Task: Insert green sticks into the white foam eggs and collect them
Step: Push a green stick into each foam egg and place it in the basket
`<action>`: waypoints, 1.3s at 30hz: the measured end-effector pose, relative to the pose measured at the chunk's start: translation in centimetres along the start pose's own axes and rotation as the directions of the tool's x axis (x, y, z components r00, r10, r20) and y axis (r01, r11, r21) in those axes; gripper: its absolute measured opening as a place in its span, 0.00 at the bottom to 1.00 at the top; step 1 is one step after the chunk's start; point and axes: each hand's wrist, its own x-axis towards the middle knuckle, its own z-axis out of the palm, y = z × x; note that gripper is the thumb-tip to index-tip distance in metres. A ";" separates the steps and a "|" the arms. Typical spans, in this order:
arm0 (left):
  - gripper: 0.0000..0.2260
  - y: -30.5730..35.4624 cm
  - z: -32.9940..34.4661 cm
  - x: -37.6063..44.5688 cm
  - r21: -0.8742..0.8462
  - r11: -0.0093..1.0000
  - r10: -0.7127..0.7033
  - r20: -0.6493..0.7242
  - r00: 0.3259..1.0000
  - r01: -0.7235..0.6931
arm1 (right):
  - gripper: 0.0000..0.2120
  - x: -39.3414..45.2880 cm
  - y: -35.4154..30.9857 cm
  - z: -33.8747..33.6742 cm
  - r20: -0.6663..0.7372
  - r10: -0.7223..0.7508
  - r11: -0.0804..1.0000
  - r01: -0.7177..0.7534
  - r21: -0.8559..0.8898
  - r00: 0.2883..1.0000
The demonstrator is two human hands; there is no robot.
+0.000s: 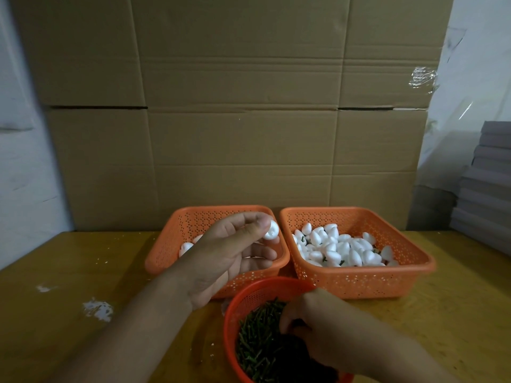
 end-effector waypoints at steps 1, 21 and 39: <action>0.18 0.0 0.0 0.0 -0.003 1.000 -0.002 -0.003 1.000 0.002 | 0.14 0.0 0.0 0.0 -0.017 -0.002 1.000 0.002 -0.003 1.000; 0.18 -0.4 0.1 -0.1 -0.075 0.997 0.011 0.011 1.000 -0.010 | 0.05 -1.8 -1.0 -5.7 -0.152 0.251 0.334 0.062 0.941 0.956; 0.13 -0.2 1.2 -0.6 0.086 0.994 0.074 -0.013 0.997 -0.073 | 0.11 -1.9 -1.9 -5.5 -0.451 0.337 0.525 0.232 0.819 0.827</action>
